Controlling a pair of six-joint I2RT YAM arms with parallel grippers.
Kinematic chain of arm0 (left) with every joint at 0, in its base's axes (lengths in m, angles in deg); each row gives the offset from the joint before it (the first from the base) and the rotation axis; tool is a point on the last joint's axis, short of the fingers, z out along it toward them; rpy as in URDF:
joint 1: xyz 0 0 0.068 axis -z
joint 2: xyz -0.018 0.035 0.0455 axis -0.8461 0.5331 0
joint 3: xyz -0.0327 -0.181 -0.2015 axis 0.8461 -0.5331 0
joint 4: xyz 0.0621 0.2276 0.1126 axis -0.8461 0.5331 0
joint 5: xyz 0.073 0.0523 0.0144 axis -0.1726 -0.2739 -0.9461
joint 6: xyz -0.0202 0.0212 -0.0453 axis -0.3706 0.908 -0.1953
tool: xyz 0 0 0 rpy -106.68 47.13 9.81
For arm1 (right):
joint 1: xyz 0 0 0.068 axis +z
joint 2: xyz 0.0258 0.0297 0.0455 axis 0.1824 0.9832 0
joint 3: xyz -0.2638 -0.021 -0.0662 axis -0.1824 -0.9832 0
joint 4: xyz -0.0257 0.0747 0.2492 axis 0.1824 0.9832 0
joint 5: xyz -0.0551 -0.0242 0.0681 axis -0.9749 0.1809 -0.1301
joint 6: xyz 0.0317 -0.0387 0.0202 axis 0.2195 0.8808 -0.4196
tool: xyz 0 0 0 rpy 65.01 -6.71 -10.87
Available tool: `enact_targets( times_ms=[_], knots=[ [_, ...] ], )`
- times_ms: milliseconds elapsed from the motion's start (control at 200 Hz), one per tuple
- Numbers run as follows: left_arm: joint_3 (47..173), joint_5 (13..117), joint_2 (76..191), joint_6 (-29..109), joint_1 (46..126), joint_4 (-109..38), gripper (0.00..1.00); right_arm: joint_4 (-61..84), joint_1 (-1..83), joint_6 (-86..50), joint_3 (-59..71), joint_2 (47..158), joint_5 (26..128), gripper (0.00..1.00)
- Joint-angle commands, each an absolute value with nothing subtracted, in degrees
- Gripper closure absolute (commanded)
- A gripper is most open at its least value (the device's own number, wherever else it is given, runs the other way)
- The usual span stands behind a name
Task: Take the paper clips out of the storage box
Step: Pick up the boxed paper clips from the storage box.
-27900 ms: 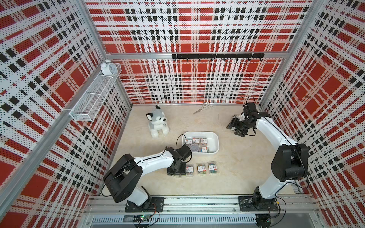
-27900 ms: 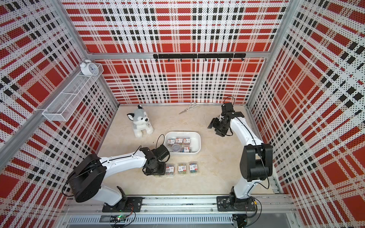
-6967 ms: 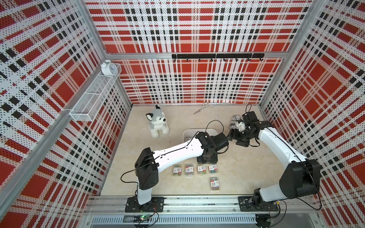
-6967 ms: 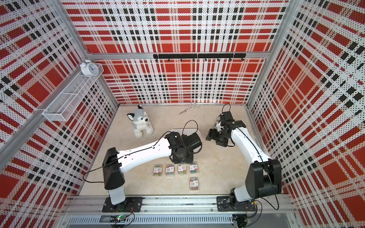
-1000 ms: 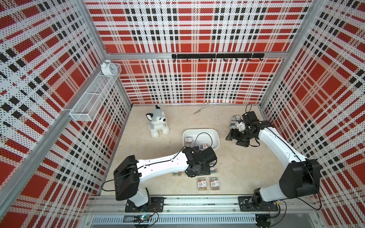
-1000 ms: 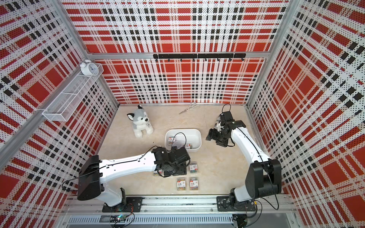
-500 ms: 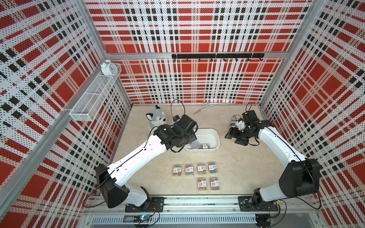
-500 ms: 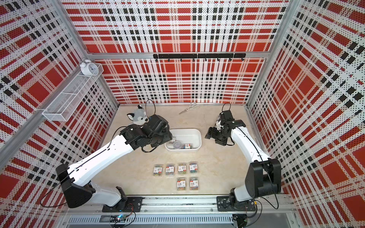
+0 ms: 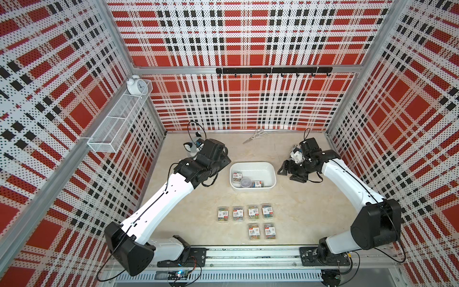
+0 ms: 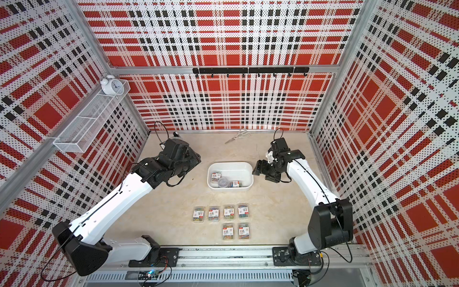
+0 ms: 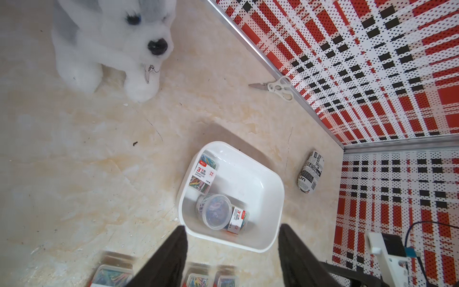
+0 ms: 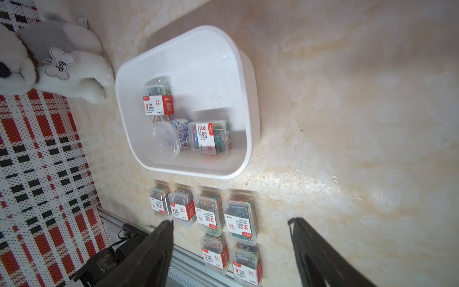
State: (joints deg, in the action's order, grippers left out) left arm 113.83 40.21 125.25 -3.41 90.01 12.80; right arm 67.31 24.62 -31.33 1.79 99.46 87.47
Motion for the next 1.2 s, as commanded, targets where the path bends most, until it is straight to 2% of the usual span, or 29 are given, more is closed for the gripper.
enact_targets(
  times_ms=[0,120,321,531,797,937,1197],
  knots=[
    [114.4,44.3,127.8,2.1,85.9,9.4,0.36,70.1,24.8,-30.4,3.8,99.1,81.4,0.22],
    [115.2,46.4,129.6,8.3,81.6,9.3,0.34,73.4,25.5,-35.8,9.7,100.9,76.3,0.23],
    [112.4,53.3,130.9,13.5,74.0,4.6,0.34,76.1,34.9,-42.5,19.2,108.5,70.1,0.23],
    [110.4,55.2,131.4,18.3,70.0,5.0,0.31,83.6,44.9,-44.1,34.9,123.3,67.5,0.22],
    [107.0,55.9,130.3,19.6,69.5,5.2,0.3,95.4,51.4,-41.5,56.8,141.1,67.2,0.18],
    [105.0,55.7,129.5,20.0,70.0,5.2,0.28,97.4,52.2,-42.2,60.8,144.9,68.0,0.17],
    [107.2,53.5,131.0,22.4,70.6,6.3,0.26,98.3,53.0,-42.6,60.8,146.8,69.9,0.15]
  ],
)
